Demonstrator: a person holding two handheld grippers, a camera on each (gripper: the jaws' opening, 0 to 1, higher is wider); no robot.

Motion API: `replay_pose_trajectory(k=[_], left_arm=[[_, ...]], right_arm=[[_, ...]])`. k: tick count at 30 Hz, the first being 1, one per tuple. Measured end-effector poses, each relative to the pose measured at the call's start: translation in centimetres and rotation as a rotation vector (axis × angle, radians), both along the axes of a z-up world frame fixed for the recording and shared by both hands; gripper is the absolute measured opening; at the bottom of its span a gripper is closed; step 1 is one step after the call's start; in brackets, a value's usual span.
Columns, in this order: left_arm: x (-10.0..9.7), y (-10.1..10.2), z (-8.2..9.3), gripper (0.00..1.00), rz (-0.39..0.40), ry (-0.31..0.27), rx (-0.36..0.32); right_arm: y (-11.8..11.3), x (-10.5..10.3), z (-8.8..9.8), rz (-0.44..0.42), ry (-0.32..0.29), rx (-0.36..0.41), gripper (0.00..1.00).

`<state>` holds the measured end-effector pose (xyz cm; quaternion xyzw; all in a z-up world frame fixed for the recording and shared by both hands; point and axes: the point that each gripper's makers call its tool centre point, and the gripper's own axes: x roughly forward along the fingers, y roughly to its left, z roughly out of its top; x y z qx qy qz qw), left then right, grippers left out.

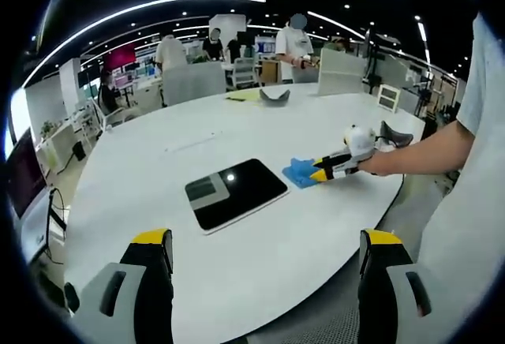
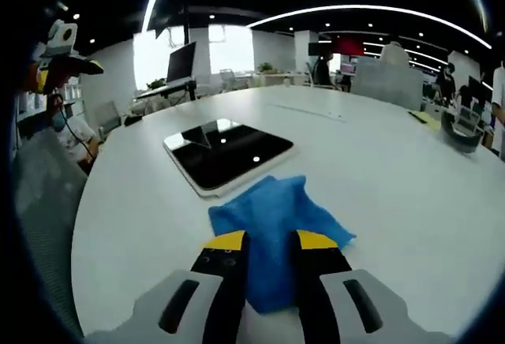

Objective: Wipe the mirror surface with the cleaning cloth until all visible marks leave the cleaned area.

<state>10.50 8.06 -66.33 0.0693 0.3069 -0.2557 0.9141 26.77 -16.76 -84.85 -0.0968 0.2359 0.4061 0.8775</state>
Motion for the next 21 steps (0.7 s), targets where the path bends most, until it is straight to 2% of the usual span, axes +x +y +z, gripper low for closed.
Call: replay_pose_trajectory(k=[4,8,12,17,21], left_arm=[[-0.3,-0.3,-0.1,0.99,-0.006,0.001,0.001],[-0.6,-0.6,0.0,0.99,-0.012,-0.001,-0.003],[-0.9,-0.9,-0.2,0.99,-0.033,0.005,0.007],[-0.7,-1.1,0.2,0.99,-0.073,-0.003,0.013],[0.2,-0.7,-0.2,0.99,-0.096,-0.008,0.026]], right_arm=[[0.0,0.0,0.0,-0.011,-0.026,0.006,0.17],[-0.3,0.1,-0.1,-0.045,-0.033,0.005,0.06],[0.0,-0.3,-0.1,-0.047,-0.074,-0.022,0.02],[0.0,-0.1,0.0,-0.076,-0.064,-0.030,0.01],[-0.2,0.0,0.0,-0.102,-0.028,-0.011,0.01]])
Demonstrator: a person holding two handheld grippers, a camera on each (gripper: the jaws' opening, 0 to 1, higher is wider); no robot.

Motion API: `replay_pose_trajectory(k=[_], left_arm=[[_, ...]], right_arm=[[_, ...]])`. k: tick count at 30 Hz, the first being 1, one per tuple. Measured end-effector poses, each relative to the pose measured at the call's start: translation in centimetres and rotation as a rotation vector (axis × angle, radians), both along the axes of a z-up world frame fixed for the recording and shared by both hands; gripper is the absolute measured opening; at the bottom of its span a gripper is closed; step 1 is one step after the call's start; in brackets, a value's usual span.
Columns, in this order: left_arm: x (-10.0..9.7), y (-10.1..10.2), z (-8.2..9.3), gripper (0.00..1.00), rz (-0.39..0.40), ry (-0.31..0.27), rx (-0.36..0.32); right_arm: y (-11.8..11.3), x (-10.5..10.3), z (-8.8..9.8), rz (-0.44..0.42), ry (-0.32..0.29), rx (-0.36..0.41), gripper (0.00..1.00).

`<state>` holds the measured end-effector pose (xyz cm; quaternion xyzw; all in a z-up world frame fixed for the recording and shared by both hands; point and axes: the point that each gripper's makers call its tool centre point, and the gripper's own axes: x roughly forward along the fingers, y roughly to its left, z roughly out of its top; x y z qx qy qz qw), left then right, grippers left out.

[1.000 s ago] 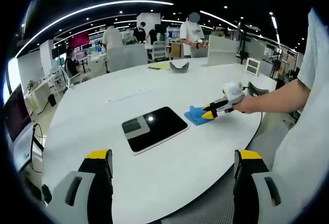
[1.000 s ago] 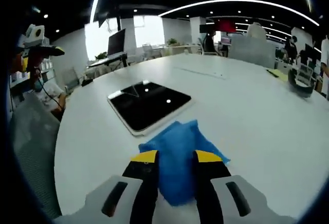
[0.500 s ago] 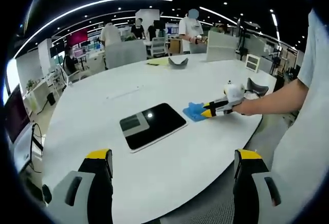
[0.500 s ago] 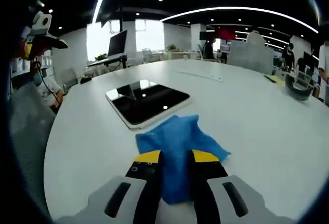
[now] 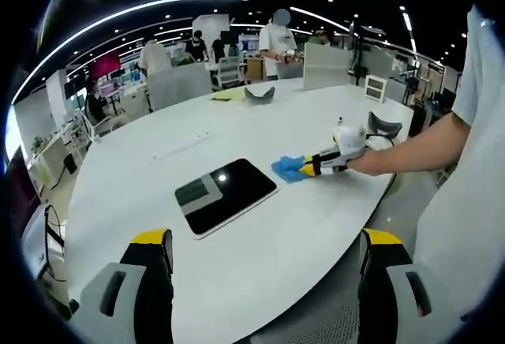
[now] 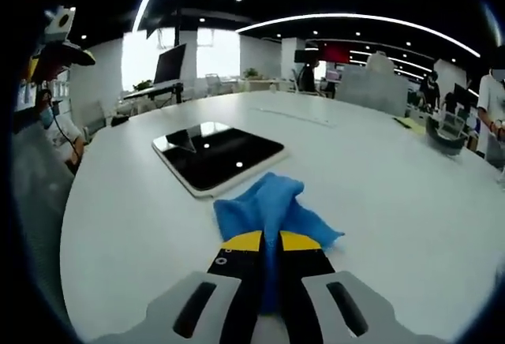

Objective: Wipe the mirror surface with the cleaning cloth until all visible marks leave the cleaned area.

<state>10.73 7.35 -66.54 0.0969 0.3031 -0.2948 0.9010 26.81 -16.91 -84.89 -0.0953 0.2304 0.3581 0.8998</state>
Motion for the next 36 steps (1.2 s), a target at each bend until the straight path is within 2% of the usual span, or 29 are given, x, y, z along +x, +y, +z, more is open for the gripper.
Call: replay_pose_trajectory(k=[5,8,11,13,16,21,27,36], left_arm=[[1.1,0.3,-0.1,0.99,0.016,-0.018,-0.045],[1.1,0.4,-0.5,0.99,0.009,-0.020,-0.053],[1.5,0.7,-0.8,0.99,0.011,-0.030,-0.055],[1.6,0.7,-1.2,0.99,0.009,-0.021,-0.085],[1.7,0.9,-1.7,0.98,-0.007,-0.026,-0.078],[2.2,1.7,-1.7,0.98,0.000,-0.035,-0.102],[2.5,2.3,-2.1,0.97,-0.022,-0.039,-0.108],[3.3,2.6,-1.8,0.97,-0.052,-0.047,-0.122]], right_arm=[[0.1,0.0,0.2,-0.020,0.039,-0.009,0.01],[0.2,-0.1,0.9,-0.053,0.055,0.028,0.01],[0.7,-0.4,1.7,-0.046,0.047,0.018,0.01],[0.9,-0.5,1.9,-0.054,0.059,0.026,0.01],[1.1,-0.4,2.2,-0.079,0.070,0.039,0.01],[1.5,0.2,3.4,-0.111,0.064,0.061,0.01],[0.7,0.8,3.8,-0.164,0.072,0.073,0.01],[0.6,0.7,4.4,-0.194,0.075,0.062,0.01]])
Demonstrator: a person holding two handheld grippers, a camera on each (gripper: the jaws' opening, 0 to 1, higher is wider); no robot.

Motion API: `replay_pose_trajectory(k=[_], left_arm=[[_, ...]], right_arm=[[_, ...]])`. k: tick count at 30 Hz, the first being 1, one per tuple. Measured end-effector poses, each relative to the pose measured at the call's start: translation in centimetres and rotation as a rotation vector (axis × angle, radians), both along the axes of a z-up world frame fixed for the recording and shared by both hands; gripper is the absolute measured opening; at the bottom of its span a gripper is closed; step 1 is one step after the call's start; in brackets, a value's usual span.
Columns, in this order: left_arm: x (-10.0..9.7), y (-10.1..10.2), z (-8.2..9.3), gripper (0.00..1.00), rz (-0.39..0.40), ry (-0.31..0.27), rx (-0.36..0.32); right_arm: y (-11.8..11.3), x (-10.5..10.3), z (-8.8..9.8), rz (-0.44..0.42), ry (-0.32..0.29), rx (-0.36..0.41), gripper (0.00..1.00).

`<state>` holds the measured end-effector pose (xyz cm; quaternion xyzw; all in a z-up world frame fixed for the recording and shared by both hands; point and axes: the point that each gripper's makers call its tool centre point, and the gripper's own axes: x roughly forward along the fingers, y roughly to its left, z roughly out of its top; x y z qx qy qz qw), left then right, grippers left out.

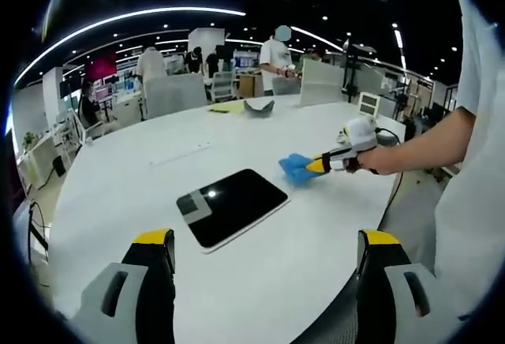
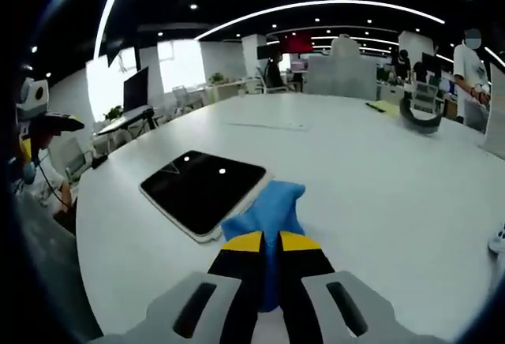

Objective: Wipe the mirror surface with the cleaning cloth until all visible marks leave the cleaned area.

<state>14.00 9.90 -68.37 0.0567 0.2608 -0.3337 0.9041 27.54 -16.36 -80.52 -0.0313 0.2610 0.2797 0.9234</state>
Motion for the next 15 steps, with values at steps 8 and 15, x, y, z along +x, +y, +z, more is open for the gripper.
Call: replay_pose_trajectory(k=[8,15], left_arm=[[0.23,0.01,-0.38,0.97,-0.019,-0.005,-0.008],[0.15,0.37,-0.42,0.97,0.001,-0.007,-0.020]], right_arm=[[0.42,-0.06,0.75,0.000,-0.009,-0.001,0.01],[0.55,0.27,1.09,-0.006,-0.010,0.013,0.01]])
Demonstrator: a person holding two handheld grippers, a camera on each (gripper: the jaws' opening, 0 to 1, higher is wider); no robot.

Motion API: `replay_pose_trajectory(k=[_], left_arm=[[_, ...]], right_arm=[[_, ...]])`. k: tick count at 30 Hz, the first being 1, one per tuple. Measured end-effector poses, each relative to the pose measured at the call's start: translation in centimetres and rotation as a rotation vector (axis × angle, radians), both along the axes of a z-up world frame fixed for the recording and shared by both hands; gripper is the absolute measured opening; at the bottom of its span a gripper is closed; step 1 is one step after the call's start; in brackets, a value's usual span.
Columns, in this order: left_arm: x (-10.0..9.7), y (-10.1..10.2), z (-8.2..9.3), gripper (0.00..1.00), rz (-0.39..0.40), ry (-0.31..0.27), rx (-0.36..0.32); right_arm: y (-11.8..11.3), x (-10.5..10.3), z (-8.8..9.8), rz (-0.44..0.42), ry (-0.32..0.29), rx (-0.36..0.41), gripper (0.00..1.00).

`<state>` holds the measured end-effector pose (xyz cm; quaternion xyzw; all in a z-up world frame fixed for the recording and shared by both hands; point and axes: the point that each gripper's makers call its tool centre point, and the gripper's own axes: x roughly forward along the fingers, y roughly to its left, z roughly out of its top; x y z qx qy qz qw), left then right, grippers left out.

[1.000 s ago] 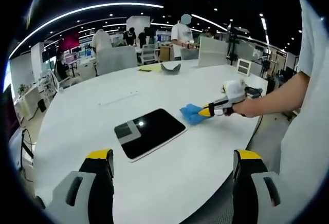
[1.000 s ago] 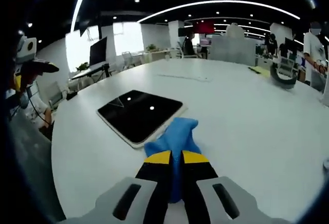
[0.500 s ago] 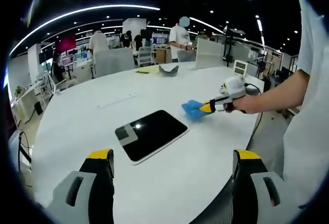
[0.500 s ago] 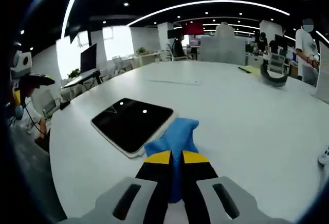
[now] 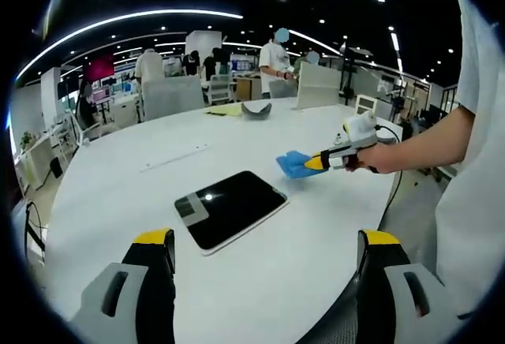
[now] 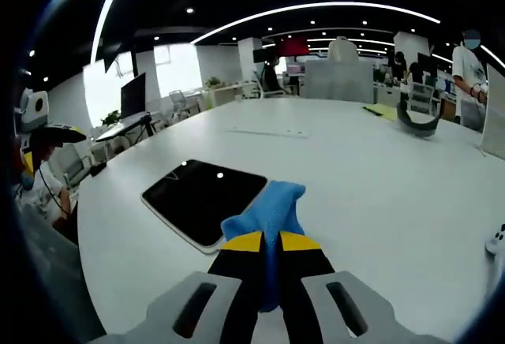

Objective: Wipe the mirror surface with the cleaning cloth until all visible marks leave the cleaned area.

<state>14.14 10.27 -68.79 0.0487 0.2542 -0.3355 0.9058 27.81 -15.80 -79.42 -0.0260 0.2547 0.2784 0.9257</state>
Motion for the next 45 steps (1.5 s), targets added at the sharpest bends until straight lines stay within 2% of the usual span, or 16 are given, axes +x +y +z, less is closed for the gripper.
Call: replay_pose_trajectory(k=[13,19,23,28,36,45], left_arm=[[0.2,0.2,-0.1,0.97,-0.013,0.002,0.002],[0.2,0.3,0.4,0.97,-0.012,-0.010,-0.002],[-0.1,0.3,0.2,0.97,-0.018,-0.006,0.000],[-0.2,0.4,0.3,0.97,-0.020,-0.012,-0.001],[-0.3,0.6,0.3,0.97,-0.014,-0.013,-0.003],[-0.4,0.9,0.3,0.97,-0.002,-0.008,-0.007]], right_arm=[[0.7,0.6,1.5,-0.003,-0.019,0.020,0.01],[1.5,0.7,3.7,0.013,-0.059,0.026,0.01],[1.8,0.6,4.0,0.019,-0.060,0.035,0.01],[2.4,0.7,3.0,0.036,-0.045,0.030,0.01],[5.3,1.8,4.0,0.094,-0.067,0.042,0.01],[7.5,3.1,5.4,0.114,-0.089,0.077,0.01]])
